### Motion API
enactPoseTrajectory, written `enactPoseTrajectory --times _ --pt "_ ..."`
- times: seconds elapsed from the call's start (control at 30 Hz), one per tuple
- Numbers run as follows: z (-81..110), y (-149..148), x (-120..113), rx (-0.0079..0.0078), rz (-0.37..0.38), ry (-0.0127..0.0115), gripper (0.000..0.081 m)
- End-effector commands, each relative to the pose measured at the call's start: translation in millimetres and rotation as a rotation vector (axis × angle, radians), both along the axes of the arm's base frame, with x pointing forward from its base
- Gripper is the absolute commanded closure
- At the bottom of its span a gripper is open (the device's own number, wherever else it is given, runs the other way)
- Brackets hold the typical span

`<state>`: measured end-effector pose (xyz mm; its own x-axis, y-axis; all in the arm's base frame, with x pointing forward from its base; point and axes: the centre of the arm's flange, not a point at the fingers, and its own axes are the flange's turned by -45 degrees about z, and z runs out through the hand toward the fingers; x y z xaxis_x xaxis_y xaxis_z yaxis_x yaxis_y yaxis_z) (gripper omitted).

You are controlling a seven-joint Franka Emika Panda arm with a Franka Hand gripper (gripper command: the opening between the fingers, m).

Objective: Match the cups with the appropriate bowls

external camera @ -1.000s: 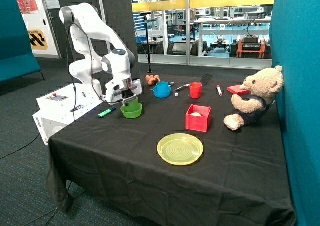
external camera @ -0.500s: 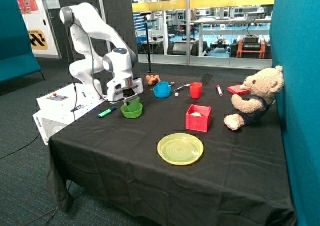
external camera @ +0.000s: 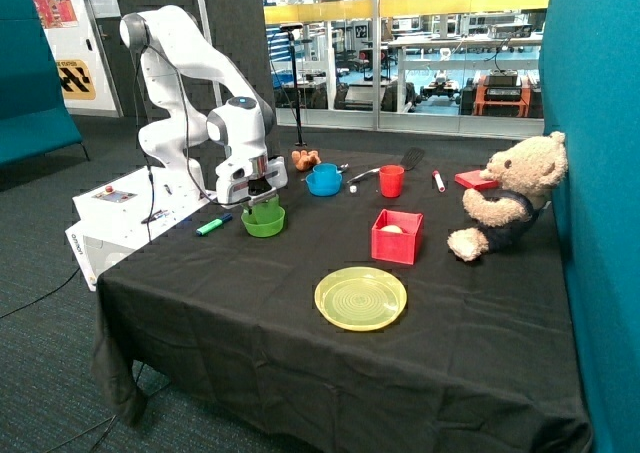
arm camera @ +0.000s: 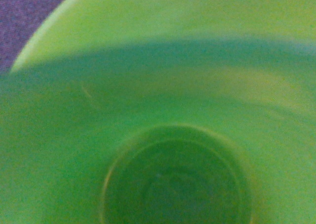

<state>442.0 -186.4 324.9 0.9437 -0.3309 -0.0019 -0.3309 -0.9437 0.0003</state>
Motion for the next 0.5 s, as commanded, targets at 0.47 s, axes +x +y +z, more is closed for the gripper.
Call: enactPoseTrajectory --times 0.47 --pt "18.9 -0.8 -7.8 -0.0003 0.02 -0.0019 0.0"
